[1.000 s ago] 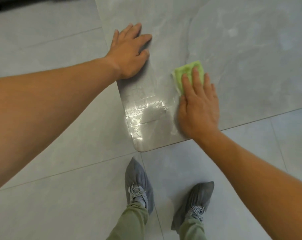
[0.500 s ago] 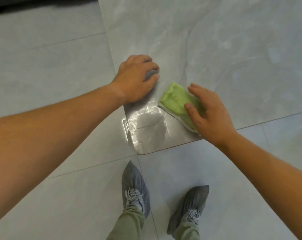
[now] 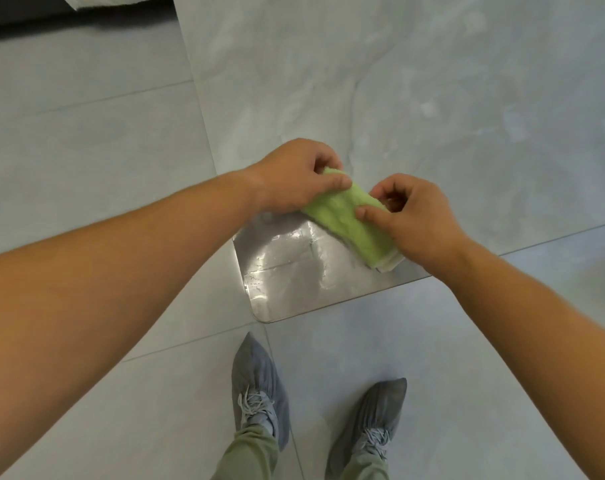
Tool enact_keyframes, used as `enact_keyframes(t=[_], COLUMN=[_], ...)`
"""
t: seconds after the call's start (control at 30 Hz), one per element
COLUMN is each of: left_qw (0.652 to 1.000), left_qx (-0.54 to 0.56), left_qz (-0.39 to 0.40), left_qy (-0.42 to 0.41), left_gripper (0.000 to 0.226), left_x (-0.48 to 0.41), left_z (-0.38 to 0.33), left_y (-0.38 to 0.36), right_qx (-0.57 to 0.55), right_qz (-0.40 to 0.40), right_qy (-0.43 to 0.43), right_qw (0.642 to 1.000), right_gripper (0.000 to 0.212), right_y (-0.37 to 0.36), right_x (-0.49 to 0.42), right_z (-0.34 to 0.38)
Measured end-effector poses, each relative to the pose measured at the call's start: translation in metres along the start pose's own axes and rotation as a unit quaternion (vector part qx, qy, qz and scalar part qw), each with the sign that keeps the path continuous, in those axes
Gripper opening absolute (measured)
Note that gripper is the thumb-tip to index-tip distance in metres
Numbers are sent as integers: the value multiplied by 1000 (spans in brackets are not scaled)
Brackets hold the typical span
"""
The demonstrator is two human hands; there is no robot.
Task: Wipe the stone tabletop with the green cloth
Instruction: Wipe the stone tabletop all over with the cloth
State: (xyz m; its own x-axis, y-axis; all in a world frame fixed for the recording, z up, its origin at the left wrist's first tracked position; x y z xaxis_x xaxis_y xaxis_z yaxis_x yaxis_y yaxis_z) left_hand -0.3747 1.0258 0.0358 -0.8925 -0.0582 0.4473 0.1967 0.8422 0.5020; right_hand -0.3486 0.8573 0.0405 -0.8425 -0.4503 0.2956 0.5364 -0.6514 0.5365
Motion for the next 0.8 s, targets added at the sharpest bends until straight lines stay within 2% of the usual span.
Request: enact_keyframes(t=[0.07, 0.13, 0.2, 0.27, 0.3, 0.4, 0.47, 0.53, 0.6, 0.7, 0.73, 0.8], left_qw=[997, 994, 995, 993, 991, 971, 961, 957, 956, 964, 968, 971], left_qx=[69, 87, 81, 71, 50, -69, -158, -200, -186, -129, -100, 7], left_qz=[-28, -42, -55, -92, -126, -230, -223, -209, -225, -228, -226, -233], left_qy=[-28, -43, -24, -2, 1, 12, 29, 20, 14, 40, 44, 54], left_gripper=[11, 10, 17, 33, 37, 27, 33, 38, 37, 41, 43, 44], left_x=[1, 2, 4, 8, 11, 17, 12, 8, 7, 2, -1, -6], left_z=[-10, -13, 0, 24, 35, 62, 75, 82, 85, 90, 89, 91], left_y=[20, 34, 43, 52, 59, 77, 73, 68, 73, 89, 95, 111], right_qx=[39, 88, 108, 118, 135, 254, 323, 356, 356, 394, 408, 430], right_qz=[-58, -80, -25, 46, 52, 36, 93, 108, 113, 175, 167, 103], right_qy=[60, 117, 140, 179, 215, 305, 297, 279, 311, 423, 422, 358], right_qw=[996, 986, 984, 976, 966, 917, 894, 885, 874, 797, 792, 822], right_gripper=[17, 18, 22, 27, 29, 42, 54, 56, 55, 58, 60, 61], right_y=[15, 14, -10, -38, -44, -55, -79, -104, -131, -164, -160, -141], right_x=[-2, 1, 5, 15, 19, 19, 11, 15, 38, 77, 65, 10], right_z=[20, 39, 43, 45, 48, 54, 44, 39, 42, 44, 46, 56])
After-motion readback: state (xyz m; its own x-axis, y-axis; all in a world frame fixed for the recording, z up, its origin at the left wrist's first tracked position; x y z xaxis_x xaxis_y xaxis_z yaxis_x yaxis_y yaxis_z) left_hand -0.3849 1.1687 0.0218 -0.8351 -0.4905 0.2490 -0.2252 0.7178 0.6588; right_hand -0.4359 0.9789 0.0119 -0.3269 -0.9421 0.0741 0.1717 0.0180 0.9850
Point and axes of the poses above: each hand's wrist, its own x-axis away from the middle knuckle, its own y-axis out of the back of the hand, z = x × y, the point moved 10 cm from there along -x, towards the middle knuckle, and after that the axes turned 6 degrees about y, right-handed, at the moved point
